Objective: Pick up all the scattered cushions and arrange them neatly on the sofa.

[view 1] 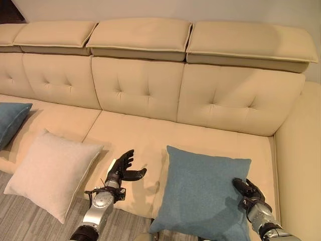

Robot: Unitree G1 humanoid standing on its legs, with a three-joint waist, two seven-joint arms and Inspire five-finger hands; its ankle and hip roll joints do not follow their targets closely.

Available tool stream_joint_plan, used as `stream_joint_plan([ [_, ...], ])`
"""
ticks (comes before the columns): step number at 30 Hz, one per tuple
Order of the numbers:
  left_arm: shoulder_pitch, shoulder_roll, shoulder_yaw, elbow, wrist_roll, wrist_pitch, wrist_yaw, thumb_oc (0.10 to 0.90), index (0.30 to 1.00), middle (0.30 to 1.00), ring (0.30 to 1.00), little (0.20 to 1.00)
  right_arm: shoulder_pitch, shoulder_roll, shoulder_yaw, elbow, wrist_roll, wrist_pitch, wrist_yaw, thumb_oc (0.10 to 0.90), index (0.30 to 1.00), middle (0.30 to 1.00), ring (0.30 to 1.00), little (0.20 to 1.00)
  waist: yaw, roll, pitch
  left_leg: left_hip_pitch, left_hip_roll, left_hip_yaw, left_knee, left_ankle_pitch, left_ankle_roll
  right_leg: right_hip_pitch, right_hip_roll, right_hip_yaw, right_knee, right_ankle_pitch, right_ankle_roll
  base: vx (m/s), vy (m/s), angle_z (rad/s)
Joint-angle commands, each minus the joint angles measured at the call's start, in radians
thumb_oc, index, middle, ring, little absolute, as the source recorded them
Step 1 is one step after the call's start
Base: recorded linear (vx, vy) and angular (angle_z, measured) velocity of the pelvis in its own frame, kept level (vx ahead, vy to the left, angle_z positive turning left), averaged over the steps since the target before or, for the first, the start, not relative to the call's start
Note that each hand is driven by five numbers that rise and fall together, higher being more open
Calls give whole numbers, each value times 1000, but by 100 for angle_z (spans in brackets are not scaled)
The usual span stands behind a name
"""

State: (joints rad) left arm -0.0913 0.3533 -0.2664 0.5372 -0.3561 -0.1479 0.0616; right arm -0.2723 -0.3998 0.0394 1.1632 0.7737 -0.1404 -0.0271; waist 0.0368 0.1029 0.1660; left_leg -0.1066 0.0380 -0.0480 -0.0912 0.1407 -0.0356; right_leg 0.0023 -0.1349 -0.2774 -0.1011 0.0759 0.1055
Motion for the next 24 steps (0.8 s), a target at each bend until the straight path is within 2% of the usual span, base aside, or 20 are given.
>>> stream_joint_plan([
  [1, -89, 9, 21, 13, -7, -76, -9, 800, 900, 900, 900, 900, -45, 93, 96, -92, -27, -4, 129, 400, 300, 300, 300, 300, 34, -7, -15, 39, -30, -1, 4, -122, -13, 79, -24, -13, 14, -104, 18, 37, 23, 10],
  [6, -78, 16, 46, 50, -20, -68, 0, 800, 900, 900, 900, 900, -3, 91, 108, -162, -58, 0, 127, 400, 300, 300, 300, 300, 20, -31, -36, 50, -28, 4, 4, -127, -13, 87, -24, -12, 14, -100, 20, 32, 26, 6],
  [8, -103, 31, 40, 52, 42, -72, 26, 800, 900, 900, 900, 900, 19, 88, 119, -203, -76, -3, 126, 400, 300, 300, 300, 300, 11, -49, -44, 51, -25, 8, 4, -128, -15, 86, -23, -10, 14, -97, 19, 18, 9, 1],
  [11, -175, 4, 25, 162, 10, -69, 42, 800, 900, 900, 900, 900, 54, 104, 144, -211, -52, 12, 146, 400, 300, 300, 300, 300, -11, -69, -54, 48, -20, 17, 4, -128, -18, 79, -19, -4, 14, -91, 19, 15, 3, -1],
  [12, -256, -23, 3, 229, -18, -77, 57, 800, 900, 900, 900, 900, 68, 121, 175, -199, -55, 15, 157, 400, 300, 300, 300, 300, -28, -87, -58, 39, -17, 23, 4, -129, -21, 67, -16, 3, 14, -87, 20, 14, -11, -14],
  [15, -306, -46, -13, 300, -50, -82, 56, 800, 900, 900, 900, 900, 79, 134, 214, -192, -68, 19, 165, 400, 300, 300, 300, 300, -43, -102, -63, 25, -11, 32, 4, -127, -23, 46, -13, 14, 14, -82, 22, -20, -31, -15],
  [17, -390, -71, -13, 394, -125, -88, 75, 800, 900, 900, 900, 900, 73, 153, 292, -200, -103, 18, 163, 400, 300, 300, 300, 300, -67, -116, -54, -4, -2, 45, 4, -120, -25, 0, -6, 34, 14, -68, 21, -92, -23, -14],
  [18, -390, -70, -13, 395, -126, -89, 74, 800, 900, 900, 900, 900, 72, 153, 292, -200, -103, 18, 163, 400, 300, 300, 300, 300, -67, -116, -55, -5, -2, 46, 4, -120, -25, -1, -6, 35, 14, -68, 21, -132, -3, -40],
  [19, -440, -65, -24, 455, -116, -85, 86, 800, 900, 900, 900, 900, 75, 155, 335, -262, -100, 11, 164, 400, 300, 300, 300, 300, -87, -123, -40, -27, 5, 57, 4, -113, -26, -36, 0, 54, 14, -56, 20, -69, 7, -46],
  [22, -467, -60, -35, 502, -85, -80, 94, 800, 900, 900, 900, 900, 72, 155, 353, -284, -95, 8, 168, 400, 300, 300, 300, 300, -94, -126, -34, -40, 9, 65, 4, -110, -26, -56, 2, 67, 14, -47, 20, -89, 16, -38],
  [24, -506, -56, -22, 598, -90, -67, 80, 800, 900, 900, 900, 900, 86, 147, 422, -385, -78, -4, 189, 400, 300, 300, 300, 300, -119, -138, -15, -80, 17, 87, 4, -98, -29, -110, 9, 87, 14, -28, 16, -116, 14, -32],
])
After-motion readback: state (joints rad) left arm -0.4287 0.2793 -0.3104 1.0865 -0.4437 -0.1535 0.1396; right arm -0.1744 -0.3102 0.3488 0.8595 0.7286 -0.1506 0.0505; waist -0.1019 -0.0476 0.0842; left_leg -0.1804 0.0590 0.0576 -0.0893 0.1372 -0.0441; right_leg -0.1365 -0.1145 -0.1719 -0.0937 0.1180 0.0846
